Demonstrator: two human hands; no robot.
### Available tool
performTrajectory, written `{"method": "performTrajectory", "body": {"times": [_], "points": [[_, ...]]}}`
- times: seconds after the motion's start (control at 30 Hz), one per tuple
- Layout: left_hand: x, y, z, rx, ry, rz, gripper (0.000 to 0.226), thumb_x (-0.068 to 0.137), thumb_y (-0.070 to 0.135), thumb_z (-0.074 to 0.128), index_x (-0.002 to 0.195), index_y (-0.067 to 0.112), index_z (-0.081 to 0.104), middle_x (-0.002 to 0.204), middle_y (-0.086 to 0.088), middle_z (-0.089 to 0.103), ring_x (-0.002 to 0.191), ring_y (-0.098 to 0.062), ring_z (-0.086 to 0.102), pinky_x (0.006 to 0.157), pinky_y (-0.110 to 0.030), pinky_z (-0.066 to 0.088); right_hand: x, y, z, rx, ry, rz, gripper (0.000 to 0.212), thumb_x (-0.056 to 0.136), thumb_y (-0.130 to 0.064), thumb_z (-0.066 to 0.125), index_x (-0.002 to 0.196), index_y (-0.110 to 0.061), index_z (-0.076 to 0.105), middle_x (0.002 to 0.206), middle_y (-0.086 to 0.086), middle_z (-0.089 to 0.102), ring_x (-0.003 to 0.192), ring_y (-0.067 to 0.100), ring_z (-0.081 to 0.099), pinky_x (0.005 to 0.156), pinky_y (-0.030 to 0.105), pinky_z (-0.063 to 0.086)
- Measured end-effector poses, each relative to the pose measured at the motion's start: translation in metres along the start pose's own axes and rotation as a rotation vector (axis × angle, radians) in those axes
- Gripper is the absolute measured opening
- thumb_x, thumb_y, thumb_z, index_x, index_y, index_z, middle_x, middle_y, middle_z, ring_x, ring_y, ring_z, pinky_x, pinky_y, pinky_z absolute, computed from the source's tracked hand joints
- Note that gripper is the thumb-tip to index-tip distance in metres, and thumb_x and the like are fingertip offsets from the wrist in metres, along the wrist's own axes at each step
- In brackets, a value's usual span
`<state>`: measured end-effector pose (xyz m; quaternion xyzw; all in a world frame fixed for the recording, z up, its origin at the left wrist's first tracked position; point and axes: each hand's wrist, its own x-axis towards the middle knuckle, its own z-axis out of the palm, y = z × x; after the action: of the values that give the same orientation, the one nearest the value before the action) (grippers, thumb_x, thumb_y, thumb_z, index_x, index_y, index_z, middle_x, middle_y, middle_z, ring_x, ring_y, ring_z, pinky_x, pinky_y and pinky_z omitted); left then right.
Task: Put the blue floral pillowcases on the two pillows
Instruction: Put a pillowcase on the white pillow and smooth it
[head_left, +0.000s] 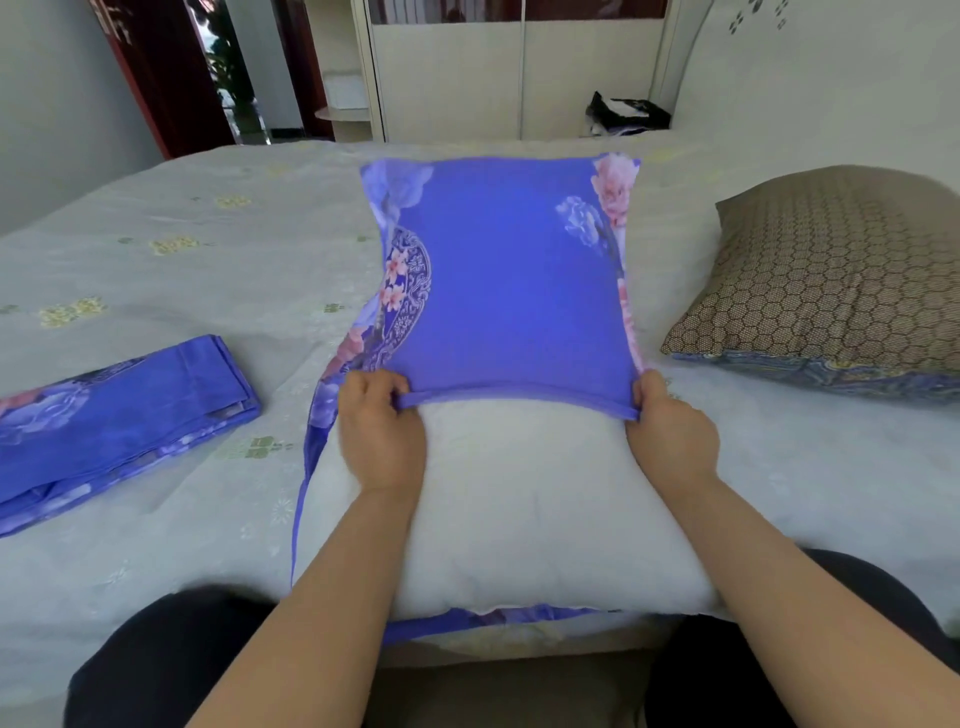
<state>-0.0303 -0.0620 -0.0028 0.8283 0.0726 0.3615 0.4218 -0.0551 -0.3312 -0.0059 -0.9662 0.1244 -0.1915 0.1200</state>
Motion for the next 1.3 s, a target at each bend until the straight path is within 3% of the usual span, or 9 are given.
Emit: {"method": "performTrajectory", "body": {"times": [0.13,0.3,0.37,0.5,0.7,0.9,1.0,1.17,1.3], "points": [[0.016,-0.005,-0.013,0.11,-0.098,-0.165,0.028,0.069,-0.007,0.042,0.074,0.016,0.056,0.092,-0.006,0.053,0.09,-0.029,0.052,0.065,-0.028,0.032,0.006,0.007,0.003,-0.026,0.011,0.061,0.018,0.091,-0.015,0.046,0.108,-0.012,0.051,0.09,0.014,0.063,0.081,0.036,0.06,0.059,0.031,0.031],[0.009,-0.011,-0.026,0.441,-0.201,0.257,0.021,0.071,-0.002,0.047,0.08,0.011,0.061,0.1,-0.014,0.055,0.09,-0.035,0.05,0.064,-0.038,0.039,0.003,-0.012,-0.013,-0.289,0.175,-0.034,0.022,0.077,-0.005,0.043,0.082,0.003,0.063,0.079,0.023,0.057,0.066,0.036,0.058,0.052,0.038,0.047],[0.007,-0.011,-0.033,0.451,-0.203,0.362,0.023,0.074,0.006,0.044,0.087,0.013,0.062,0.113,-0.011,0.058,0.097,-0.034,0.05,0.068,-0.04,0.043,0.002,-0.033,-0.032,-0.263,0.205,-0.053,0.028,0.079,-0.006,0.04,0.096,0.002,0.061,0.1,0.023,0.06,0.083,0.038,0.059,0.065,0.043,0.047],[-0.005,0.007,-0.049,0.277,-0.411,0.545,0.041,0.081,0.016,0.037,0.116,0.021,0.058,0.132,0.003,0.054,0.116,-0.018,0.046,0.091,-0.037,0.04,0.0,-0.096,-0.058,0.067,0.05,-0.437,0.052,0.088,-0.014,0.049,0.139,-0.019,0.041,0.152,0.004,0.029,0.137,0.028,0.028,0.108,0.043,0.025],[-0.033,-0.011,-0.082,0.394,-0.636,0.658,0.049,0.092,0.05,0.034,0.129,0.026,0.055,0.14,0.008,0.05,0.132,-0.017,0.042,0.104,-0.041,0.039,-0.045,-0.125,0.001,-0.132,-0.216,-0.759,0.07,0.086,-0.039,-0.001,0.149,-0.023,0.023,0.157,-0.004,0.02,0.146,0.016,0.011,0.113,0.032,-0.009],[-0.078,-0.037,-0.108,0.631,-0.741,0.731,0.097,0.067,0.069,0.058,0.148,0.027,0.026,0.155,-0.004,0.023,0.142,-0.034,0.021,0.113,-0.052,0.019,-0.052,-0.124,0.006,-0.129,-0.043,-0.727,0.054,0.094,-0.034,0.025,0.139,-0.014,0.045,0.145,0.003,0.045,0.137,0.022,0.038,0.112,0.039,0.013],[-0.076,-0.039,-0.106,0.662,-0.765,0.639,0.093,0.059,0.027,0.07,0.144,0.028,0.031,0.149,-0.007,0.036,0.133,-0.039,0.039,0.104,-0.053,0.038,-0.096,-0.127,0.003,-0.075,-0.064,-0.81,0.069,0.09,-0.054,0.031,0.136,-0.006,0.047,0.144,0.01,0.045,0.136,0.025,0.038,0.11,0.043,0.018],[-0.033,0.001,-0.112,0.596,-0.966,0.615,0.064,0.077,0.017,0.051,0.137,0.036,0.038,0.136,0.008,0.048,0.121,-0.02,0.05,0.095,-0.034,0.044,-0.159,-0.115,0.018,-0.138,-0.198,-0.754,0.125,0.058,-0.082,0.054,0.14,0.008,0.028,0.144,0.025,0.038,0.136,0.034,0.036,0.11,0.044,0.019],[-0.018,0.033,-0.111,0.531,-0.741,0.78,0.047,0.076,0.02,0.04,0.118,0.028,0.059,0.106,0.002,0.061,0.094,-0.027,0.061,0.07,-0.038,0.048,-0.126,-0.12,0.016,-0.118,-0.004,-0.623,0.087,0.062,-0.046,0.076,0.129,0.003,0.049,0.121,0.013,0.063,0.107,0.024,0.064,0.112,0.05,0.014]]}}
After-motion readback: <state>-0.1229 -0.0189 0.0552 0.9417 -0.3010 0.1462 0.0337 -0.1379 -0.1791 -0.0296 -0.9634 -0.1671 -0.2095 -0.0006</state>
